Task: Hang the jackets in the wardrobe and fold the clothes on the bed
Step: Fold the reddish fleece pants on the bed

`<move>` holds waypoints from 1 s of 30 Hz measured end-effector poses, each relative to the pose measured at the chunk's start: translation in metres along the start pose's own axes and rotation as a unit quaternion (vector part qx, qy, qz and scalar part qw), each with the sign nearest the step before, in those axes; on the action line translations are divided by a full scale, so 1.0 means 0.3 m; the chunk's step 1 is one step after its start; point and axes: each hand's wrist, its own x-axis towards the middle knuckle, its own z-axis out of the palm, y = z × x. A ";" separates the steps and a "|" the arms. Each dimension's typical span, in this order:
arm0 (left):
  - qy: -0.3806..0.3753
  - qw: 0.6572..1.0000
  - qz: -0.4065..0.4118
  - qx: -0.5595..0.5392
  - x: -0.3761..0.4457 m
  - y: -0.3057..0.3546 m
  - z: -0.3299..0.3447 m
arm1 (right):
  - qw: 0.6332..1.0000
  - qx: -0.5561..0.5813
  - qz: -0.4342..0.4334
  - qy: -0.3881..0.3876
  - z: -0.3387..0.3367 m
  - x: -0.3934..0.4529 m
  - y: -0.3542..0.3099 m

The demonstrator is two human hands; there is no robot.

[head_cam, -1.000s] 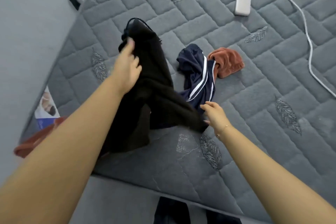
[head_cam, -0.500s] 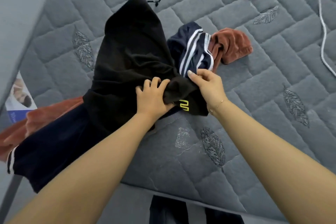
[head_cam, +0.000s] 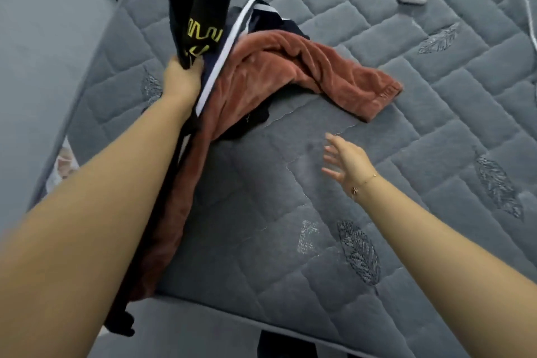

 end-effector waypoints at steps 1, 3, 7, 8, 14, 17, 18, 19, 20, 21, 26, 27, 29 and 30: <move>-0.014 1.000 0.006 0.010 -0.016 -0.020 0.009 | 1.000 0.007 0.012 -0.024 0.014 0.009 0.006; 0.002 0.996 0.066 0.062 -0.088 -0.053 0.008 | 0.997 0.005 0.021 -0.073 0.066 0.028 -0.002; 0.035 0.963 0.151 0.220 -0.320 -0.161 -0.046 | 0.984 0.002 0.023 -0.177 0.259 0.041 -0.043; 0.012 0.957 0.137 0.254 -0.376 -0.205 -0.061 | 0.983 0.037 0.021 -0.176 0.305 0.041 -0.049; -0.064 0.890 0.061 0.448 -0.549 -0.436 -0.135 | 0.981 0.149 -0.054 -0.112 0.370 0.022 0.009; -0.049 0.898 0.093 0.427 -0.521 -0.431 -0.122 | 0.970 0.180 -0.042 -0.161 0.310 -0.026 0.038; -0.056 0.906 0.099 0.407 -0.509 -0.417 -0.116 | 0.966 0.191 -0.039 -0.168 0.286 -0.045 0.044; -0.059 0.915 0.107 0.385 -0.502 -0.398 -0.109 | 0.964 0.197 -0.039 -0.173 0.256 -0.068 0.040; -0.049 0.923 0.117 0.364 -0.496 -0.375 -0.103 | 0.962 0.200 -0.046 -0.179 0.226 -0.090 0.030; -0.023 0.932 0.126 0.340 -0.487 -0.342 -0.105 | 0.961 0.195 -0.059 -0.186 0.199 -0.112 0.010; 0.173 0.971 0.037 0.159 -0.257 -0.133 -0.212 | 0.946 0.085 -0.151 -0.275 0.182 -0.190 -0.156; 0.182 0.979 0.009 0.094 -0.185 -0.098 -0.241 | 0.947 0.041 -0.156 -0.276 0.213 -0.195 -0.174; 0.144 0.987 -0.030 -0.069 -0.088 -0.054 -0.281 | 0.959 -0.031 -0.139 -0.246 0.284 -0.204 -0.151; 0.113 0.984 -0.040 -0.132 -0.072 -0.056 -0.297 | 0.965 -0.059 -0.117 -0.228 0.320 -0.210 -0.108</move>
